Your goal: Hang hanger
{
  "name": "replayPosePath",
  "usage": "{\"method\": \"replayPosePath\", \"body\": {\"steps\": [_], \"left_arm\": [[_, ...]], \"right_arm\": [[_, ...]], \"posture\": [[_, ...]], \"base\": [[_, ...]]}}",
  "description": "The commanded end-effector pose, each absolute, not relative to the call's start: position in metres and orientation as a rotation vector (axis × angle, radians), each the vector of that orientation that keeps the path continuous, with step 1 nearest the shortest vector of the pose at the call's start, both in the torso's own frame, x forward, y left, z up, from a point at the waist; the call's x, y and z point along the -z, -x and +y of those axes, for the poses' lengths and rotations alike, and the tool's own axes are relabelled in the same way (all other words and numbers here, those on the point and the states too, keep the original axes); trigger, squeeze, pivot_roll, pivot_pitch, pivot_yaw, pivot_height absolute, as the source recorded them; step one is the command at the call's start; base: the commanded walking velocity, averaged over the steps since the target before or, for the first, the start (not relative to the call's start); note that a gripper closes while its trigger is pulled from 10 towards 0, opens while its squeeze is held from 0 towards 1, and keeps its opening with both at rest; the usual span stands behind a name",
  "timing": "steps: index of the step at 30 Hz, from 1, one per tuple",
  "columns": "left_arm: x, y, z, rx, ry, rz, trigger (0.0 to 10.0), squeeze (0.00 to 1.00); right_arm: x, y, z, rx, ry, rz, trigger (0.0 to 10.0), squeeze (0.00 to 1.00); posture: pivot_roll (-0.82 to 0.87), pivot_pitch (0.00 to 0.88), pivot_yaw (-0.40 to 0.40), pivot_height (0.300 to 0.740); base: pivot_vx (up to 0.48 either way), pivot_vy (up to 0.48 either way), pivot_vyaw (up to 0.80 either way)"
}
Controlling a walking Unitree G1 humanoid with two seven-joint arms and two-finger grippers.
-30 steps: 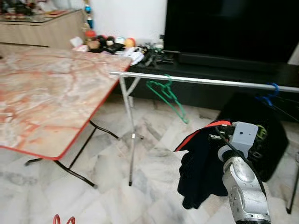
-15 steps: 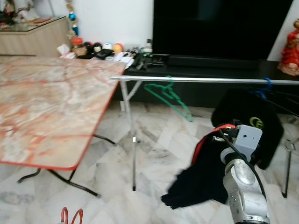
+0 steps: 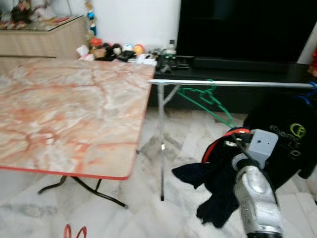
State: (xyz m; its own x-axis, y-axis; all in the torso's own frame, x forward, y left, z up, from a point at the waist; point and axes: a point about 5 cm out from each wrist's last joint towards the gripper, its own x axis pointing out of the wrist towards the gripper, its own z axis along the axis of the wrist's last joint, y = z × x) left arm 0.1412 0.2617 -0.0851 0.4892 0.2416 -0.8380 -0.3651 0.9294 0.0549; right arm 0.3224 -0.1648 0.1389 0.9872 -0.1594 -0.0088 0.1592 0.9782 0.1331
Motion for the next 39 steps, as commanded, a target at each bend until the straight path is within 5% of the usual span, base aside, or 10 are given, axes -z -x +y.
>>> {"method": "replayPosePath", "body": {"steps": [1,30,39], "left_arm": [[0.087,-0.140,0.256,-0.354,0.132,1.010,10.0,0.00],[0.087,-0.136,0.260,-0.377,0.135,1.004,10.0,0.00],[0.087,-0.137,0.258,-0.353,0.130,0.988,10.0,0.00]], "right_arm": [[-0.152,-0.325,-0.173,0.181,-0.128,-0.054,10.0,0.00],[-0.163,-0.333,-0.164,0.144,-0.130,-0.104,10.0,0.00],[-0.176,-0.333,-0.168,0.170,-0.102,-0.185,10.0,0.00]], "posture": [[-0.01,0.031,0.003,0.740],[0.02,0.019,0.002,0.740],[0.02,0.000,0.004,0.740]], "base": [[0.000,0.480,0.00],[0.000,0.474,0.00],[0.000,0.000,0.00]]}}
